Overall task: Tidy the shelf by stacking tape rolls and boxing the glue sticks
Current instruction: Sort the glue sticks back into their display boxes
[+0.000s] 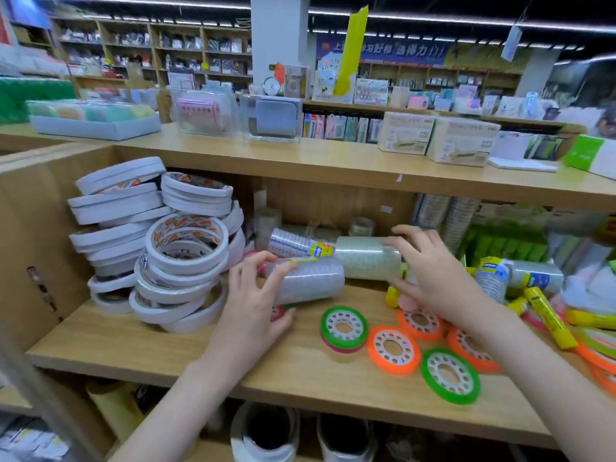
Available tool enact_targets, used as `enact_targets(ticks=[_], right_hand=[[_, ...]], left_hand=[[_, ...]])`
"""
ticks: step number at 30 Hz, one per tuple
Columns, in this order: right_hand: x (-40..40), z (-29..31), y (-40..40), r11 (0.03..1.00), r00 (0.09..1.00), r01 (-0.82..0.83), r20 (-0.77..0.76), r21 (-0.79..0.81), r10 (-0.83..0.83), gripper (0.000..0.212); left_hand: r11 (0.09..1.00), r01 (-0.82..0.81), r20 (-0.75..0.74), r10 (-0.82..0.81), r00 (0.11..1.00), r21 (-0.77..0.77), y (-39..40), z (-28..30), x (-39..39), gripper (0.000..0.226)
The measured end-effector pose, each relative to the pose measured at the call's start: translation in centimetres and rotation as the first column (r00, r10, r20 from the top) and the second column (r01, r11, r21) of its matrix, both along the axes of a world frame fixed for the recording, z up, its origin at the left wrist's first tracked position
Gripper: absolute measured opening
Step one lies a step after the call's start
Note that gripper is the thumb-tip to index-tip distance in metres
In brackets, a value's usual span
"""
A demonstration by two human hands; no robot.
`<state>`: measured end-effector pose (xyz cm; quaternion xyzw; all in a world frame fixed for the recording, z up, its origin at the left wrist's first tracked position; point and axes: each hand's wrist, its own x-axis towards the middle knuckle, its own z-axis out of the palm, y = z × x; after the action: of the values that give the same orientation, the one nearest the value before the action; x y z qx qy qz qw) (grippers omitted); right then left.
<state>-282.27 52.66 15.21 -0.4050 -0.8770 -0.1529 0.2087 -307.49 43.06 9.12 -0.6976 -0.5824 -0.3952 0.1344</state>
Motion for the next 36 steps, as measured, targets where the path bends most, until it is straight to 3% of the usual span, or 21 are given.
enact_targets(ticks=[3,6,9,12,15,18,21,26,30,33,36], right_hand=[[-0.4,0.4,1.4,0.946,0.998,0.066,0.018,-0.318,-0.064,0.072],[-1.1,0.9,1.3,0.907,0.984,-0.045,-0.175,-0.418,-0.032,0.075],[-0.9,1.2,0.0,0.915,0.912,-0.179,-0.409,-0.362,0.017,0.078],[-0.5,1.2,-1.3,0.962,0.873,-0.185,-0.483,-0.203,0.066,0.078],[-0.6,1.7,-1.5,0.973,0.85,-0.178,-0.521,-0.149,0.076,0.063],[-1.8,1.5,-0.9,0.958,0.897,-0.207,-0.429,-0.201,0.104,0.045],[-4.0,0.0,-0.1,0.974,0.938,-0.134,-0.34,-0.183,0.065,0.034],[-4.6,0.1,0.3,0.967,0.939,-0.109,-0.344,-0.232,0.023,0.045],[-0.6,0.4,0.1,0.955,0.959,-0.018,-0.276,-0.297,-0.068,0.044],[1.6,-0.2,-1.0,0.921,0.976,0.097,-0.144,-0.378,-0.162,0.04],[1.4,-1.3,-2.3,0.856,0.986,0.154,0.126,-0.493,-0.105,0.044]], left_hand=[[0.997,0.066,0.069,-0.064,0.996,-0.037,0.7,0.0,-0.5,0.076],[0.997,0.082,0.078,-0.081,0.994,-0.004,0.9,0.0,-0.4,0.069],[0.996,0.087,0.093,-0.089,0.992,0.021,1.0,-0.1,-0.5,0.067],[0.995,0.084,0.103,-0.09,0.991,0.058,0.9,-0.1,-0.5,0.066],[0.991,0.072,0.139,-0.087,0.986,0.11,0.6,0.4,-0.3,0.06],[0.986,0.074,0.161,-0.097,0.982,0.148,0.8,1.0,-0.3,0.05],[0.981,0.138,0.155,-0.159,0.975,0.139,1.6,1.1,-0.2,0.05],[0.971,0.21,0.136,-0.225,0.965,0.113,2.9,1.6,0.5,0.046],[0.974,0.221,-0.013,-0.22,0.975,0.051,4.5,2.1,1.3,0.047],[0.984,0.18,0.01,-0.18,0.984,-0.003,5.2,2.3,1.9,0.052],[0.989,0.13,0.046,-0.133,0.99,0.069,4.4,2.2,2.6,0.05]])
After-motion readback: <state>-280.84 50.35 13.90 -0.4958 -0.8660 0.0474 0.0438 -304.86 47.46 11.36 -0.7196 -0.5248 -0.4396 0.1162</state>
